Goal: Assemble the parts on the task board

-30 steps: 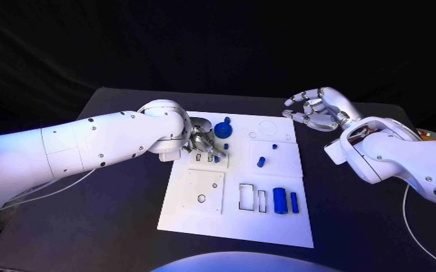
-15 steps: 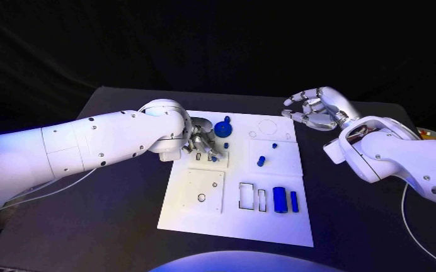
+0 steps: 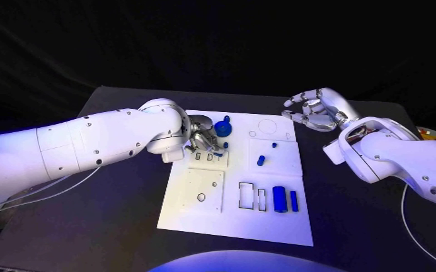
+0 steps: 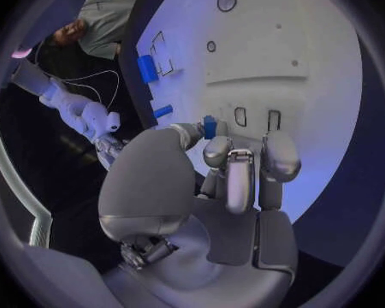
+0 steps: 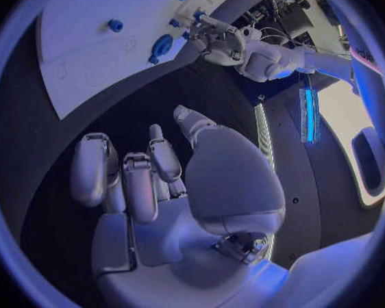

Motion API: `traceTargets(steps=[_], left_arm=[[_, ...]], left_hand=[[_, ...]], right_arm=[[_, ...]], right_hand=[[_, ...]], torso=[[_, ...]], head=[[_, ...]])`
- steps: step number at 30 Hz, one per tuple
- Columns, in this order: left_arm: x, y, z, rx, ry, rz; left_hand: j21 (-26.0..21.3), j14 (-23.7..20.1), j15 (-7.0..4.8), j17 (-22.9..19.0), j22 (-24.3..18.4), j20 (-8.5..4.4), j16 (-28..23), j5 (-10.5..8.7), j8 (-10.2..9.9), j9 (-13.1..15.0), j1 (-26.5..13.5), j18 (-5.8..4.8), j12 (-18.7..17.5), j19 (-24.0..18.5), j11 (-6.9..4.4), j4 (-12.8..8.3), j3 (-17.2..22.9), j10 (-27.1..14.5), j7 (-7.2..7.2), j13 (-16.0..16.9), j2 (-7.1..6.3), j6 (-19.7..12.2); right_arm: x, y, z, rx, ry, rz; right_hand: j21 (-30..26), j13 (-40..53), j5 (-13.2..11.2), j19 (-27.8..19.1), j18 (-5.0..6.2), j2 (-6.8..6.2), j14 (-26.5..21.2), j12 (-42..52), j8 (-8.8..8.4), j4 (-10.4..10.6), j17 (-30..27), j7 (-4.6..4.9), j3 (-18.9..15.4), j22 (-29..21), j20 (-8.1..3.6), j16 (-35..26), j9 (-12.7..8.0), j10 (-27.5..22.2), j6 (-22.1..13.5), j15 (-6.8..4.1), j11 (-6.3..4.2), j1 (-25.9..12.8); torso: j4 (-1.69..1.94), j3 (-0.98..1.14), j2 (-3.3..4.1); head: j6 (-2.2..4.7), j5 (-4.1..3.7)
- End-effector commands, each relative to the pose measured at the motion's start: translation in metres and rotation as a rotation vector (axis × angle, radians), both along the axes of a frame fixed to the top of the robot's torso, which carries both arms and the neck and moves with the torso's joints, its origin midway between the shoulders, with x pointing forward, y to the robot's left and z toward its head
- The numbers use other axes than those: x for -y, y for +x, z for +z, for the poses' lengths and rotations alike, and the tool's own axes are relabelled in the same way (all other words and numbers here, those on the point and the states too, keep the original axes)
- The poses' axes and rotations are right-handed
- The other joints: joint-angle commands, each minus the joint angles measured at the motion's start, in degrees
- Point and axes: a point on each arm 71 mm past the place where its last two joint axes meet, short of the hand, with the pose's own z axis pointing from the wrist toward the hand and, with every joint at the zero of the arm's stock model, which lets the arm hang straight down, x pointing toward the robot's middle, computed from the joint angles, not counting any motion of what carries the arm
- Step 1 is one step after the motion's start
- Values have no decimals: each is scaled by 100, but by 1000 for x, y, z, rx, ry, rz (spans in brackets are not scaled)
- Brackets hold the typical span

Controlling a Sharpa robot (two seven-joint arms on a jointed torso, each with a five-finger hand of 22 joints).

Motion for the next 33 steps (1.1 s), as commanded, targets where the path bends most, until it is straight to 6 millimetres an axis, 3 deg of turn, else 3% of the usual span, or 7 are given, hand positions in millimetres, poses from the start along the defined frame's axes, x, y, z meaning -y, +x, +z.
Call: traceTargets(steps=[1, 19, 21, 24, 28, 29, 33], left_arm=[[0, -1, 2, -14, -65, 36], [-15, -4, 5, 53, 32, 4], [-16, -4, 5, 66, 44, 1], [-16, -4, 5, 79, 59, -6], [-15, -3, 4, 86, 80, -19], [-14, -3, 3, 87, 85, -22], [-14, -3, 1, 86, 101, -30]], left_hand=[[32, 435, -30, 880, 15, -21, 31, 12, 459, 694, -18, -38, 29, -6, 12, -420, 600, 42, -37, 1, -59, -8], [65, 458, -77, 961, 85, -45, 68, 11, 631, 868, -236, -49, 111, 35, -50, -487, 790, 149, -114, 91, -234, 128], [70, 460, -82, 969, 96, -48, 71, 11, 642, 877, -247, -51, 96, 42, -56, -490, 802, 141, -120, 60, -241, 137], [83, 466, -105, 991, 121, -67, 81, 11, 705, 935, -300, -56, -10, 61, -83, -499, 859, 90, -151, -146, -262, 185], [93, 468, -112, 1000, 143, -73, 85, 10, 723, 954, -321, -60, -20, 76, -92, -502, 873, 98, -160, -168, -272, 198], [93, 466, -122, 993, 143, -82, 82, 9, 767, 987, -353, -60, 102, 78, -104, -501, 881, 209, -176, 49, -282, 242], [92, 465, -131, 988, 142, -91, 80, 8, 801, 1016, -383, -60, 117, 79, -115, -499, 888, 228, -190, 75, -292, 269]], right_arm=[[0, 0, -2, -8, -8, 6], [3, 0, -3, -15, -14, -1], [3, 0, -3, -15, -15, -1], [3, -1, -4, -20, -19, 2], [2, -1, -4, -23, -26, 8], [2, -1, -4, -23, -27, 8], [2, -1, -5, -25, -29, 9]], right_hand=[[-18, -6, 36, -41, 64, -15, 374, -29, 36, 27, 551, 3, 4, 42, -1, -36, 8, -37, -32, -30, -16, 27], [-48, -40, 47, -60, 71, -24, 367, -59, 42, 36, 526, 3, 1, 19, -1, -46, 8, -68, -33, -30, -15, 21], [-48, -40, 47, -60, 71, -24, 367, -59, 42, 36, 526, 3, 1, 19, -1, -46, 8, -68, -33, -30, -15, 21], [-57, -46, 49, -66, 73, -27, 367, -64, 43, 42, 525, 3, -1, 12, -1, -47, 8, -73, -33, -30, -14, 16], [-105, -75, 44, -97, 84, -36, 360, -90, 45, 65, 501, 6, -9, -25, 0, -58, 6, -103, -49, -28, -11, -1], [-105, -75, 44, -97, 84, -36, 360, -90, 45, 65, 501, 6, -9, -25, 0, -58, 6, -103, -49, -28, -11, -1], [-109, -80, 43, -99, 85, -36, 359, -94, 46, 70, 495, 7, -10, -27, 0, -60, 6, -108, -50, -27, -10, -5]], torso=[[13, 5, 0], [24, 12, 8], [37, 16, 3], [31, 13, 3], [25, 17, 2], [23, 18, 6], [23, 18, 9]], head=[[8, -9], [-46, 44], [-61, 32], [-59, 43], [-78, 55], [-80, 55], [-77, 57]])
